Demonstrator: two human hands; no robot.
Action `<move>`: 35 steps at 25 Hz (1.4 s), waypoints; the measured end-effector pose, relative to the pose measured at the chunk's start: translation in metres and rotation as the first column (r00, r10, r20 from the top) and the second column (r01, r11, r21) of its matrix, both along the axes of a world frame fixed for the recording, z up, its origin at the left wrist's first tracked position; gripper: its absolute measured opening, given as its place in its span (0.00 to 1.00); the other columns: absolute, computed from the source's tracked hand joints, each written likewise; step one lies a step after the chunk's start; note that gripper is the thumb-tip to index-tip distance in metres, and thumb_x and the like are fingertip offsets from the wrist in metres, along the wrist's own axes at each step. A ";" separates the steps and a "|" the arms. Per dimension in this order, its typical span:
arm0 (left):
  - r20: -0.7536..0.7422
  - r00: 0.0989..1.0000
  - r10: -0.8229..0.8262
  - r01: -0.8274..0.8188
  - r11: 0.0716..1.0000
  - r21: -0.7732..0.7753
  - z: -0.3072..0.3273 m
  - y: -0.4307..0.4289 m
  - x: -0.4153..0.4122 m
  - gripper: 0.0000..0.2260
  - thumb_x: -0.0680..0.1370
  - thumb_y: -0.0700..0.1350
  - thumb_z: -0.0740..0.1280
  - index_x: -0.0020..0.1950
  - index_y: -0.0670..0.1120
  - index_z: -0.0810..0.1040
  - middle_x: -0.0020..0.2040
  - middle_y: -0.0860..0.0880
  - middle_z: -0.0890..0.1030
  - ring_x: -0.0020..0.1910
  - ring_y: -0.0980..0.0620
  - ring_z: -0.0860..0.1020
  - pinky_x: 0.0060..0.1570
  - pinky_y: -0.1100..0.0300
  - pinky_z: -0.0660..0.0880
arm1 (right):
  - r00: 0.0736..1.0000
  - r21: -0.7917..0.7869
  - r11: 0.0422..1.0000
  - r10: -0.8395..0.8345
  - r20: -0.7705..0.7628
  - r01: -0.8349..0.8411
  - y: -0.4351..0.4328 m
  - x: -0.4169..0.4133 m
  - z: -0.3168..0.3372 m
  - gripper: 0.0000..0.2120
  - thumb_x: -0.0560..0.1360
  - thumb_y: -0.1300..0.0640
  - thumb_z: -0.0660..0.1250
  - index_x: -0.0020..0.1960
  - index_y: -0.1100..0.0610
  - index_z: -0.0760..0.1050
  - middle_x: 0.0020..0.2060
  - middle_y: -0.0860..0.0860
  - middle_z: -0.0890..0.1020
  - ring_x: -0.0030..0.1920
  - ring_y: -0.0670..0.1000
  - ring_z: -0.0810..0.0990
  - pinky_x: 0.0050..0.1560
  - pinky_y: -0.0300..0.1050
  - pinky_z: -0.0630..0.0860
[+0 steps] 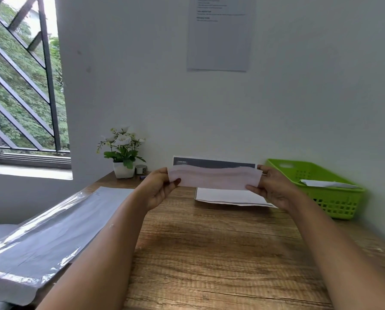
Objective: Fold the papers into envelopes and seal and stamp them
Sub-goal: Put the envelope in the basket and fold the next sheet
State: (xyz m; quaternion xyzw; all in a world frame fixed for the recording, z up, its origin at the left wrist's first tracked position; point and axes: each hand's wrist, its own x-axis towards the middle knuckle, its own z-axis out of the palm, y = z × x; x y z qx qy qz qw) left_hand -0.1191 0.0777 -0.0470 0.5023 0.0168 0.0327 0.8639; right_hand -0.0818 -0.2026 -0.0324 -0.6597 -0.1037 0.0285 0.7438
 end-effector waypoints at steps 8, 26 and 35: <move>0.002 0.998 0.065 -0.064 0.971 0.231 -0.012 -0.001 0.015 0.20 0.75 0.36 0.69 0.65 0.36 0.70 0.61 0.40 0.77 0.52 0.48 0.79 0.35 0.64 0.80 | 0.991 -0.057 0.998 0.005 -0.132 -0.012 0.002 -0.011 0.006 0.22 0.72 0.38 0.65 0.56 0.54 0.76 0.48 0.55 0.82 0.46 0.53 0.82 0.39 0.44 0.83; 0.524 0.845 -0.106 -0.493 0.221 0.841 0.001 -0.058 -0.005 0.08 0.81 0.52 0.58 0.46 0.49 0.70 0.38 0.52 0.75 0.37 0.52 0.73 0.34 0.58 0.65 | 0.972 0.128 0.985 -0.138 0.188 0.115 0.028 -0.021 0.010 0.05 0.75 0.54 0.69 0.50 0.50 0.76 0.39 0.48 0.79 0.34 0.45 0.76 0.28 0.36 0.73; 0.512 0.858 0.041 -0.490 0.366 0.791 -0.003 -0.069 -0.012 0.07 0.82 0.47 0.55 0.48 0.46 0.67 0.42 0.49 0.75 0.36 0.53 0.76 0.30 0.64 0.69 | 0.976 -0.219 0.959 0.202 0.081 -0.180 0.058 -0.035 -0.005 0.09 0.73 0.60 0.71 0.53 0.57 0.78 0.47 0.53 0.85 0.45 0.49 0.84 0.41 0.41 0.81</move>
